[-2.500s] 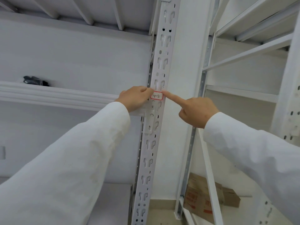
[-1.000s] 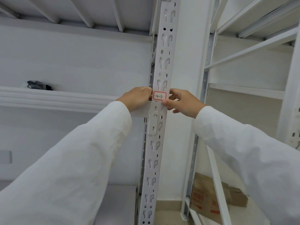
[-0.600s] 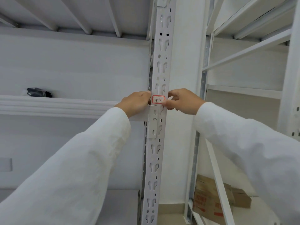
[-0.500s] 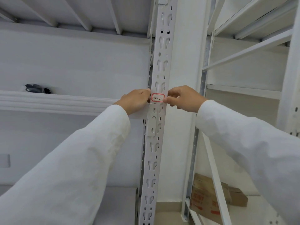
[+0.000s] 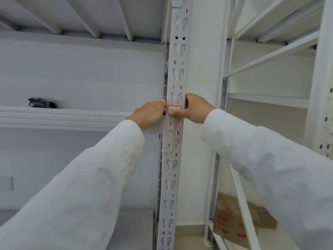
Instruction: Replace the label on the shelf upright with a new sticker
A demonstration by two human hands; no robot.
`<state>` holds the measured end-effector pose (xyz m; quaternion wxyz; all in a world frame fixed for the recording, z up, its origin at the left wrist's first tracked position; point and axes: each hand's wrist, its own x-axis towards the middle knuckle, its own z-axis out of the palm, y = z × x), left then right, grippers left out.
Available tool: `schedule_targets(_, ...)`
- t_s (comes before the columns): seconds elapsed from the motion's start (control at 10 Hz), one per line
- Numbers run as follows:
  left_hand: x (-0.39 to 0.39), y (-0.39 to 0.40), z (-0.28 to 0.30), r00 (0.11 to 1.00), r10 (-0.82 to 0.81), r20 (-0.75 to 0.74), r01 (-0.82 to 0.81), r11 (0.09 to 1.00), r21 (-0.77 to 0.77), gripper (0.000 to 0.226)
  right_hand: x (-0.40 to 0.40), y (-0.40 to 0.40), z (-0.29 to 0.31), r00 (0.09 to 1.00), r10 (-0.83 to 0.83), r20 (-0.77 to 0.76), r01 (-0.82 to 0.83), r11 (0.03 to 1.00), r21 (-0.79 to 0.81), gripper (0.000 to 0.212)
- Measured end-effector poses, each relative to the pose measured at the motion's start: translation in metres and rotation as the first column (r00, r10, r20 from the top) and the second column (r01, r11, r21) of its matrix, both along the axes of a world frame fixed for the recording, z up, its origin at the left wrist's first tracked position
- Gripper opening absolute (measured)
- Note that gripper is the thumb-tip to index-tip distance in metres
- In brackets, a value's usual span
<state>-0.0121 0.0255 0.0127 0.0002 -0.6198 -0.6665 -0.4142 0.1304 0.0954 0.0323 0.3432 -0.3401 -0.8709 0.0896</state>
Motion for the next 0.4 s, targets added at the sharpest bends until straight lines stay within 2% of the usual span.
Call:
schedule_targets(0.1, -0.0001, -0.0007, -0.0012, 1.0, -0.004, -0.021, 0.004, 1.0, -0.014, 0.051, 0.0187, 0.0002, 0.0075, 0.994, 0.034, 0.106, -0.035, 0.999, 0.012, 0.042)
schedule_targets(0.2, 0.0005, 0.0005, -0.0017, 1.0, -0.005, -0.027, 0.004, 1.0, -0.013, 0.051, 0.0227, -0.0001, 0.0069, 0.988, 0.13, 0.083, -0.121, 0.987, -0.107, 0.034)
schedule_targets(0.3, 0.0024, -0.0027, -0.0024, 0.999, 0.023, -0.036, -0.023, 1.0, 0.004, 0.048, 0.0173, -0.006, 0.002, 0.992, 0.116, -0.047, -0.122, 0.981, -0.154, 0.018)
schedule_targets(0.4, -0.0001, -0.0003, -0.0017, 0.999, 0.03, -0.016, -0.03, 0.999, 0.02, 0.047, 0.0138, -0.0034, 0.0, 0.99, 0.083, -0.113, -0.101, 0.981, -0.166, 0.017)
